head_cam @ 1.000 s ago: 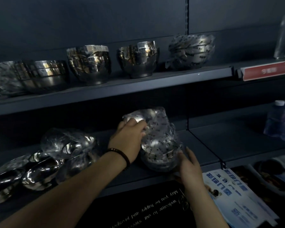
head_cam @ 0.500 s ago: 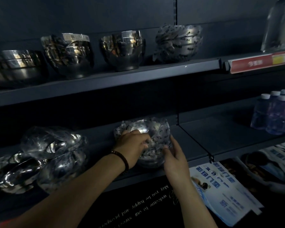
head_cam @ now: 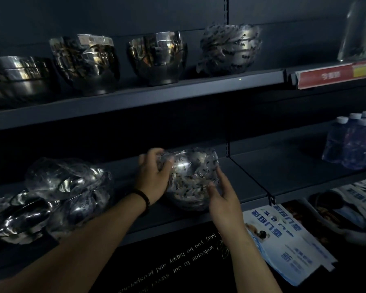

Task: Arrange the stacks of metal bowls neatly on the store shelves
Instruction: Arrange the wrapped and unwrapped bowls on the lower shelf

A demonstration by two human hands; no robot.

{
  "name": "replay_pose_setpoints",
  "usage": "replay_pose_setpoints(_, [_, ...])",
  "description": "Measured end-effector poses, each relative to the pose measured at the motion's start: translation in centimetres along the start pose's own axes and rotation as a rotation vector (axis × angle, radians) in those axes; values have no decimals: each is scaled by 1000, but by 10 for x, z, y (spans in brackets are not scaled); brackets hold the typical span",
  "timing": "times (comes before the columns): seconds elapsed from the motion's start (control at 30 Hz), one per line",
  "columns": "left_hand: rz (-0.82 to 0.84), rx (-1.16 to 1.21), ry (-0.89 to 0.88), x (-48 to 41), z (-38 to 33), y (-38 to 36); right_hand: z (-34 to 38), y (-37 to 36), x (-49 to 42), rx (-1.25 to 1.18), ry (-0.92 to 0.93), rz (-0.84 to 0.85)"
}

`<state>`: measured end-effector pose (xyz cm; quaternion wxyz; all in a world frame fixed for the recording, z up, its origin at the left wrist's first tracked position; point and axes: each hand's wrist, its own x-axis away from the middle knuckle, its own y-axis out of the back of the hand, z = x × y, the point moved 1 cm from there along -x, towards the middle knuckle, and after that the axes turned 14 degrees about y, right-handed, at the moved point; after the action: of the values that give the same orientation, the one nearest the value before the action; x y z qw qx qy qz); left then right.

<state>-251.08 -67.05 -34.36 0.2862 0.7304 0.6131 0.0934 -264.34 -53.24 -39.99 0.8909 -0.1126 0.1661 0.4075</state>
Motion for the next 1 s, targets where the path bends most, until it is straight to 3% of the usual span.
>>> replay_pose_setpoints(0.17, [261,231,444,-9,21,-29,-2,-1,0,30,-7,25])
replay_pose_setpoints(0.3, [307,372,571,-15,26,-45,-3,3,-3,29,-27,25])
replay_pose_setpoints(0.6, [346,400,489,-40,35,-91,-6,15,-8,5,-62,-49])
replay_pose_setpoints(0.73, [308,321,445,-22,9,-73,-5,14,-9,4,-53,-91])
replay_pose_setpoints(0.9, [-100,-53,170,-36,39,-51,-10,12,-7,2,-61,-116])
replay_pose_setpoints(1.0, [-107,-377,94,-52,59,-45,-15,11,-8,2,-80,-111])
